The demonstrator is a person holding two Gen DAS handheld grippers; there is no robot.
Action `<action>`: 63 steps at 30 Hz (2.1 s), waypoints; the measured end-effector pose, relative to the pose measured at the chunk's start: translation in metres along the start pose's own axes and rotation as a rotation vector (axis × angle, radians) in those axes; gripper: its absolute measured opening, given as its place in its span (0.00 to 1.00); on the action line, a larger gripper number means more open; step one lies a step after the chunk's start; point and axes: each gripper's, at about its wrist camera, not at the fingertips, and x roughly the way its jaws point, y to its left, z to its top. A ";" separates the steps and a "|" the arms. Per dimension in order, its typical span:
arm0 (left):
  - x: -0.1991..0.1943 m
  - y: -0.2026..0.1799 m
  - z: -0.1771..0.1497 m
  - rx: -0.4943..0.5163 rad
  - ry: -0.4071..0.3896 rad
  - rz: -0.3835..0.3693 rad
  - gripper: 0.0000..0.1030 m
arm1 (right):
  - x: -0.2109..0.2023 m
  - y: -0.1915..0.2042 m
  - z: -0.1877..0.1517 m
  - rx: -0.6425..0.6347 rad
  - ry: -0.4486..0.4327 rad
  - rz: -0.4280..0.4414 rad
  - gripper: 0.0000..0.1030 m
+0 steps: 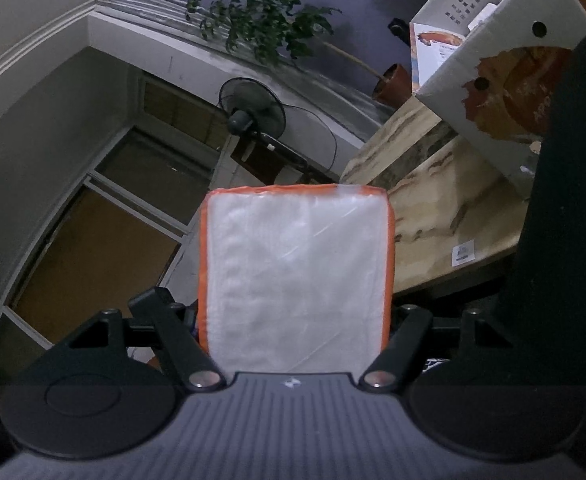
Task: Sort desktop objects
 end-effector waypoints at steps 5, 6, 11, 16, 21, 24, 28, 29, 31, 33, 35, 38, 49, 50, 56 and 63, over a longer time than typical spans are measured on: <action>0.001 -0.004 -0.001 0.019 0.001 -0.006 0.73 | 0.002 -0.001 0.000 0.005 0.002 -0.005 0.72; 0.002 -0.005 -0.001 0.022 0.002 -0.005 0.73 | 0.003 0.000 0.000 0.001 0.002 -0.012 0.72; 0.004 -0.004 -0.001 0.016 0.007 -0.005 0.73 | 0.005 0.002 0.000 -0.006 0.007 -0.018 0.72; 0.006 -0.003 -0.001 0.007 0.015 -0.001 0.73 | 0.008 0.004 0.000 -0.015 0.012 -0.033 0.73; 0.008 -0.004 -0.001 0.010 0.024 0.004 0.73 | 0.011 0.005 -0.001 -0.022 0.022 -0.053 0.73; 0.008 -0.004 -0.001 0.007 0.025 0.001 0.72 | 0.011 0.007 -0.001 -0.031 0.009 -0.059 0.73; 0.006 -0.007 -0.002 0.033 0.016 -0.008 0.76 | 0.006 0.008 0.001 -0.035 -0.041 -0.061 0.72; 0.005 -0.008 -0.002 0.041 0.013 -0.005 0.79 | 0.004 0.009 0.002 -0.038 -0.057 -0.065 0.72; 0.006 -0.009 -0.003 0.049 0.013 -0.002 0.80 | 0.001 0.010 0.005 -0.046 -0.079 -0.078 0.72; 0.006 -0.008 -0.003 0.042 0.017 -0.005 0.80 | 0.001 0.013 0.010 -0.061 -0.094 -0.092 0.72; 0.005 -0.007 -0.002 0.038 0.014 -0.012 0.81 | 0.001 0.015 0.015 -0.067 -0.111 -0.088 0.72; 0.003 -0.007 -0.002 0.043 0.015 -0.041 0.81 | 0.002 0.016 0.023 -0.080 -0.139 -0.088 0.72; 0.000 -0.029 -0.011 0.175 0.004 -0.100 0.84 | 0.002 0.000 0.038 -0.050 -0.221 -0.088 0.72; 0.000 -0.030 -0.011 0.183 0.002 -0.104 0.84 | 0.003 0.001 0.038 -0.054 -0.221 -0.090 0.72; -0.001 -0.033 -0.014 0.203 -0.001 -0.114 0.85 | 0.010 0.003 0.040 -0.059 -0.216 -0.089 0.72; -0.001 -0.038 -0.016 0.238 0.005 -0.124 0.86 | 0.003 -0.002 0.034 -0.028 -0.224 -0.086 0.72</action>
